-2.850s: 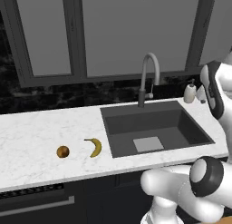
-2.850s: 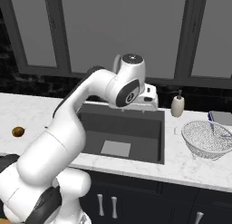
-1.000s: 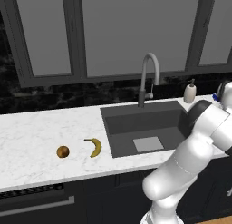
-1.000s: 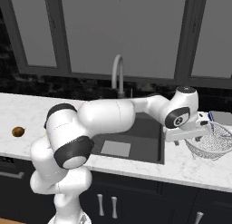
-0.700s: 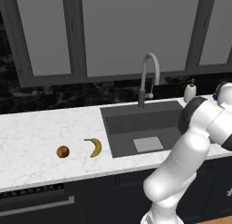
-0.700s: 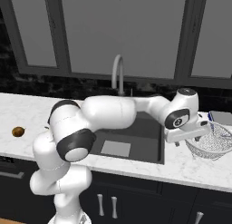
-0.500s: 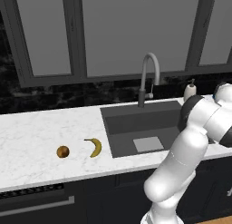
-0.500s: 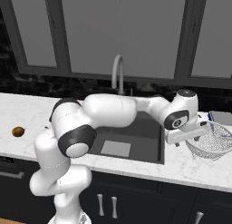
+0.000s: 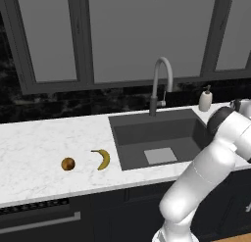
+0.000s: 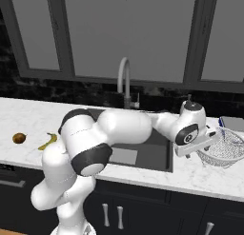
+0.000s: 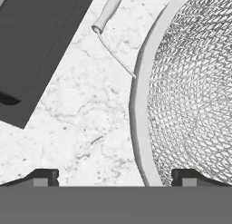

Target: Put the colander in the sink, put the pear, banana in the colander, and turn on the sink faucet and pour water over the colander.

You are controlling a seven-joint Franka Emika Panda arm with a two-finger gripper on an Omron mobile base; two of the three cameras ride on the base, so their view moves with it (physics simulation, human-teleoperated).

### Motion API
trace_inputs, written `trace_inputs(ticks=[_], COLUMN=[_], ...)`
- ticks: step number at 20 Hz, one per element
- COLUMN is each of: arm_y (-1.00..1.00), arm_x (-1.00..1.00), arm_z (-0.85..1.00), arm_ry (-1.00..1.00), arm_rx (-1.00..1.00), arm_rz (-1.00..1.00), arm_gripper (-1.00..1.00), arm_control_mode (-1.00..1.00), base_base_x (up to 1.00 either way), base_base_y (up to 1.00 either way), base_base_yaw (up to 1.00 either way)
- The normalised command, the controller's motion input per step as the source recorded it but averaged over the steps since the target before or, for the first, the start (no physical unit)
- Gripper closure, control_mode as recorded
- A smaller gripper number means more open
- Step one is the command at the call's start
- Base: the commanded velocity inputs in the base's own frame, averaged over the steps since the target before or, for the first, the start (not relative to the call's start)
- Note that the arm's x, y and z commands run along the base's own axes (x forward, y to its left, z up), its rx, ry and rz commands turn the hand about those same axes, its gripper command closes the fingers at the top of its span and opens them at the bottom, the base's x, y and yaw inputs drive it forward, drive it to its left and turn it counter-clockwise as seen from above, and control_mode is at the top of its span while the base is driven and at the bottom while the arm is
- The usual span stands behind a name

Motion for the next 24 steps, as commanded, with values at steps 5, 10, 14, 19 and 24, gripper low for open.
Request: trace_inputs(ticks=[5, 10, 14, 19, 24], arm_y=[-0.19, -0.16, -0.06, 0.0, 0.1], arm_x=[0.21, 0.15, 0.01, 0.0, -0.07], arm_z=[-0.03, 0.0, -0.06, -0.3, -0.32], arm_ry=[0.0, 0.0, 0.0, 0.05, 0.07], arm_rx=[0.0, 0.0, 0.0, 0.0, 0.0], arm_rz=[0.02, 0.03, 0.05, 0.07, 0.08], arm_gripper=[-1.0, -1.0, -1.0, -1.0, -1.0], arm_control_mode=[-1.0, -1.0, -1.0, -1.0, -1.0], base_base_x=[0.0, 0.0, 0.0, 0.0, 0.0], base_base_y=[0.0, 0.0, 0.0, 0.0, 0.0], base_base_yaw=[0.0, 0.0, 0.0, 0.0, 0.0])
